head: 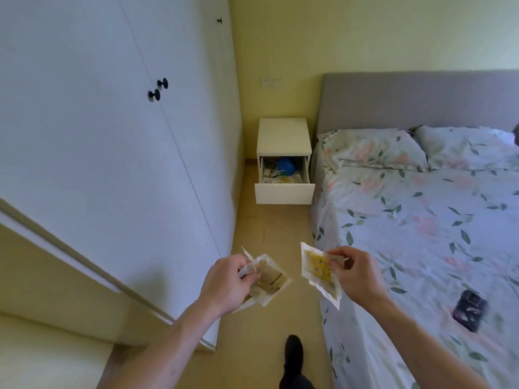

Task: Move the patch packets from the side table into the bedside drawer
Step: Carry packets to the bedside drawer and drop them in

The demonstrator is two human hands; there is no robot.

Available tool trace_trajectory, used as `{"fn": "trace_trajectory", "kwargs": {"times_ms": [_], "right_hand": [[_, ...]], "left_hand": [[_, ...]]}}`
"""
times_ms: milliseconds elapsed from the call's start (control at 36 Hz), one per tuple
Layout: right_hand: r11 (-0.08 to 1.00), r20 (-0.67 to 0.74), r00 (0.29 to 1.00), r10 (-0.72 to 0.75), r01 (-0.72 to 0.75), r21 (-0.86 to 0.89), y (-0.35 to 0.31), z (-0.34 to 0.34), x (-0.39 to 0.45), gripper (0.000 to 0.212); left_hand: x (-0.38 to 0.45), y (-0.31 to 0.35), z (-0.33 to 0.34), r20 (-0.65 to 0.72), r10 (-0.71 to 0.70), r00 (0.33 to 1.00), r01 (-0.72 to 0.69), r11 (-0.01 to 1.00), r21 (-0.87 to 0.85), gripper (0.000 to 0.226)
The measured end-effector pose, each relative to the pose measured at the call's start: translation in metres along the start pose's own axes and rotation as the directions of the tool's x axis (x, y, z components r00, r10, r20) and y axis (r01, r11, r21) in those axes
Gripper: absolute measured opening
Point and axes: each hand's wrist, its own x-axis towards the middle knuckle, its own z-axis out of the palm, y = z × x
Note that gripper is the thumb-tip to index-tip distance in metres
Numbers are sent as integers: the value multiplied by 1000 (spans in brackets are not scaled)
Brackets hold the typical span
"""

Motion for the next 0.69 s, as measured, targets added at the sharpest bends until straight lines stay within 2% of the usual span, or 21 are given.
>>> {"fn": "trace_trajectory", "kwargs": {"times_ms": [167,306,500,694], "right_hand": [[1000,-42,999,11,-11,-12,-2,4,91,12],[1000,-32,999,22,-21,7,-12,2,174,9],[1000,-9,1000,11,-11,-12,-28,-1,286,19],[1000,2,1000,19,-19,0,-38,1,378,15]], "left_hand": [[101,21,-4,24,60,998,-60,998,9,21],[186,34,-11,27,36,999,-36,999,5,21],[288,48,-18,-11,7,1000,-7,1000,-1,25],[383,53,-20,47,7,999,-7,1000,0,23]]}}
